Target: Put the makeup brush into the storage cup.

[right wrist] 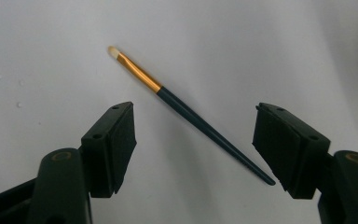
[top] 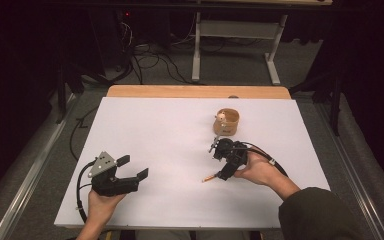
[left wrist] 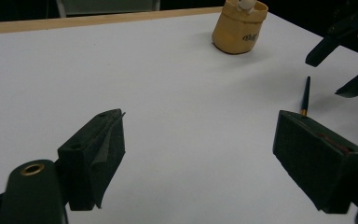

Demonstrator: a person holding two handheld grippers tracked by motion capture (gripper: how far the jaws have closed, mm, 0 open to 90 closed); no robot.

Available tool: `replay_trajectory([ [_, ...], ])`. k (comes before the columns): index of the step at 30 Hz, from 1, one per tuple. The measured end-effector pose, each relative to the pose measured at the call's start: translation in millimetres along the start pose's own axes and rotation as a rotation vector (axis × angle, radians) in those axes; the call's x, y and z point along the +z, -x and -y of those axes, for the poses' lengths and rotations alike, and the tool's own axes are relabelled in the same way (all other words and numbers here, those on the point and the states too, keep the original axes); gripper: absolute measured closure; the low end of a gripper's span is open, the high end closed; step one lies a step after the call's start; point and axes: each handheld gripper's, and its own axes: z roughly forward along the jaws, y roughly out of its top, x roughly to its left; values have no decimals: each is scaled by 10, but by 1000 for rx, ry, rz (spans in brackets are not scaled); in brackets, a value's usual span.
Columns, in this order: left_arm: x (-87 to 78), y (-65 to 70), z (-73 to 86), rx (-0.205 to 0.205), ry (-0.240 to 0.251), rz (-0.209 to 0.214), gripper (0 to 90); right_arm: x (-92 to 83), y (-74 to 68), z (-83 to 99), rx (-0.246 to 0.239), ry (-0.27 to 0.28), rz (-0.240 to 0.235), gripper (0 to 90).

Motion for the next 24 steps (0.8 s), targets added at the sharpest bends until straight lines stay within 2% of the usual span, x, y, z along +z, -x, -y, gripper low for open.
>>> replay_trajectory([
  [2, -5, -1, 2, -2, 1, -2, 171, 41, 3, 8, 3, 6, -3, 315],
  [3, -9, -2, 1, -3, 2, -2, 171, 42, 8, 5, 0, -12, -2, 316],
  [6, -13, -4, -1, -4, 4, -4, 171, 79, 14, 3, -2, -10, -8, 319],
  [12, -2, -3, 1, -4, 0, 0, 171, 164, 35, -27, -4, -44, -16, 323],
  [24, 3, 2, 1, 3, -4, -3, 171, 295, 52, 3, 11, -61, -34, 330],
])
